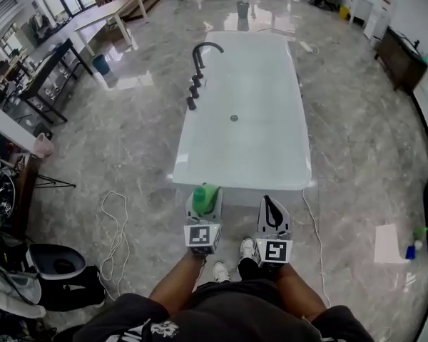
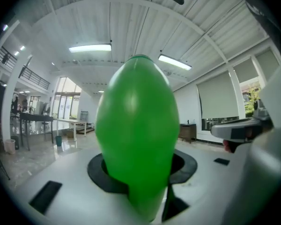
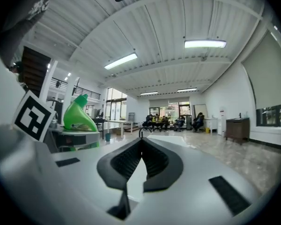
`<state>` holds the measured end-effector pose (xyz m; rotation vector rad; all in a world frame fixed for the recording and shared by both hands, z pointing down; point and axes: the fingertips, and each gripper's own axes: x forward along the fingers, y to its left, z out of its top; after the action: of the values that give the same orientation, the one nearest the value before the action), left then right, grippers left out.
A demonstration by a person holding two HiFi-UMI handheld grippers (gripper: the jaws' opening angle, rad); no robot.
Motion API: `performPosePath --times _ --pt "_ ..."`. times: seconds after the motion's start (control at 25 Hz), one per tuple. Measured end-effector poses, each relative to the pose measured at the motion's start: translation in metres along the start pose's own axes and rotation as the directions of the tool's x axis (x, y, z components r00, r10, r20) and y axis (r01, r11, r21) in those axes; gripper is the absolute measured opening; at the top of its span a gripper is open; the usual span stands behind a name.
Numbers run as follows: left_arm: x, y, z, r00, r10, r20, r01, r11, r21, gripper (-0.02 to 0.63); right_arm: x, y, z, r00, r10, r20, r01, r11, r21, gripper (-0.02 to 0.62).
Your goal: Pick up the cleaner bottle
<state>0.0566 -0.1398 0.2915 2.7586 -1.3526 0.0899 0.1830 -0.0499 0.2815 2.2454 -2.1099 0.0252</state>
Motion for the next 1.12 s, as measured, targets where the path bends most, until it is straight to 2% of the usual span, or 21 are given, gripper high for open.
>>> performPosePath --times 0.12,0.28,0.52,0.64,0.88,1.12 --pt "-0.029 -0.013 0.004 0.998 -0.06 0.002 0.06 0.998 0.003 0.179 -0.043 -0.007 0.01 0.994 -0.109 0.012 0.109 0.994 -0.019 0.015" --pt "-0.065 -0.025 0.011 0.994 -0.11 0.011 0.11 0.994 0.01 0.179 -0.085 0.003 0.02 0.986 -0.164 0.026 0.165 0.986 -0.022 0.015" --pt "-0.102 -0.037 0.016 0.994 -0.105 0.004 0.105 0.994 0.018 0.179 -0.116 0.009 0.033 0.986 -0.159 0.045 0.161 0.986 -0.032 0.015" --pt "-0.112 -0.04 0.018 0.997 -0.083 -0.002 0.083 0.996 0.027 0.179 -0.123 0.005 0.035 0.989 -0.145 0.024 0.146 0.989 -0.036 0.015" --pt "-0.121 -0.049 0.033 0.998 -0.052 0.03 0.052 0.998 0.026 0.179 -0.129 -0.012 0.043 0.99 -0.139 0.033 0.141 0.989 -0.048 0.015" --pt "-0.124 -0.059 0.03 0.999 -0.034 0.015 0.034 0.999 0.025 0.179 -0.132 -0.022 0.047 0.99 -0.13 0.052 0.132 0.99 -0.048 0.015"
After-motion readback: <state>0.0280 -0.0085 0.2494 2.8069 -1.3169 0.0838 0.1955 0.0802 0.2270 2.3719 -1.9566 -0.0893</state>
